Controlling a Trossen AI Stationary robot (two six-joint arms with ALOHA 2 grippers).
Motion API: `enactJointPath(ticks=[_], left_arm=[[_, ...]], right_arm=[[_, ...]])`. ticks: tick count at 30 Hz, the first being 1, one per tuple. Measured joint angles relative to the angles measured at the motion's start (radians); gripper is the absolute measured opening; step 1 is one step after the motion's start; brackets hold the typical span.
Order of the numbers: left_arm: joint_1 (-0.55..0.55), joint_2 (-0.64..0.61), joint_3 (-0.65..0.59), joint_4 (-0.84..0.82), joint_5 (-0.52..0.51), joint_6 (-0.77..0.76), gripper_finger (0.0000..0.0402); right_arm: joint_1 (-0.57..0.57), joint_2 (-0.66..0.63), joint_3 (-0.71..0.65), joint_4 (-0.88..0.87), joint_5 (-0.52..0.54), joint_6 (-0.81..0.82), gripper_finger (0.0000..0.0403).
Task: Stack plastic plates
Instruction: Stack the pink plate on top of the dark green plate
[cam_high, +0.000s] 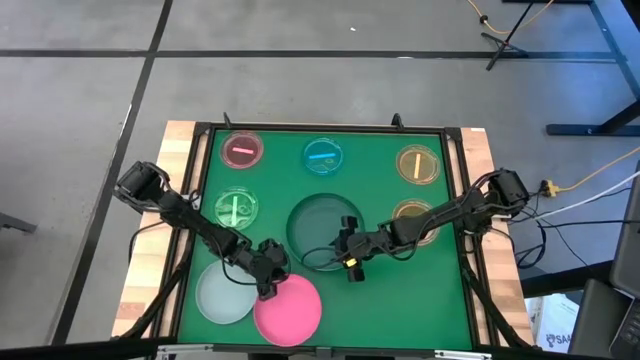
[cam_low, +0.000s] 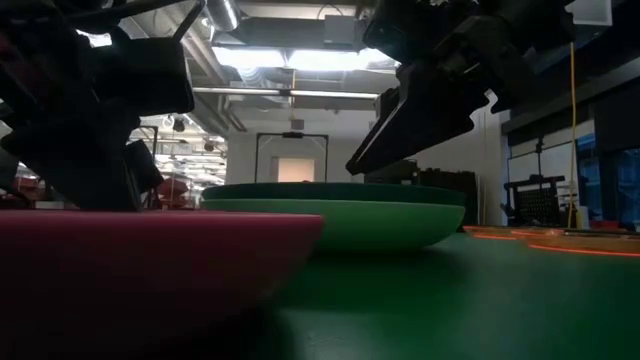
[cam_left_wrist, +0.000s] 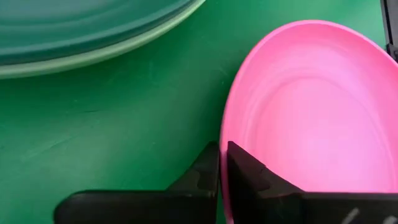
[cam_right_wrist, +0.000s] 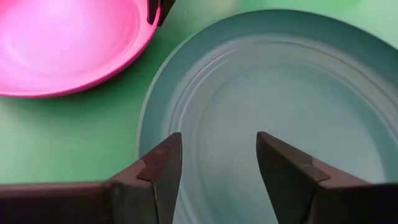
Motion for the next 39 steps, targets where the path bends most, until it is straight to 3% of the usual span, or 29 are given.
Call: enactJointPath(ticks=[8,18,28,39], left_arm=[[0.000,-0.054,0.001,0.004,-0.020,0.015,0.0005],[0.051,-0.122,0.117,0.007,-0.066,0.209,0.0005],[0.193,-0.122,0.213,0.015,-0.074,0.420,0.0005],[0.387,-0.113,0.213,0.009,-0.055,0.475,0.0005]], right_arm=[[0.000,-0.080,0.000,-0.089,-0.002,0.051,0.0193],[0.069,-0.190,0.000,-0.241,0.072,0.069,0.0193],[0.173,-0.322,0.000,-0.441,0.299,0.152,0.0193],[0.186,-0.374,-0.038,-0.524,0.351,0.207,0.0193]])
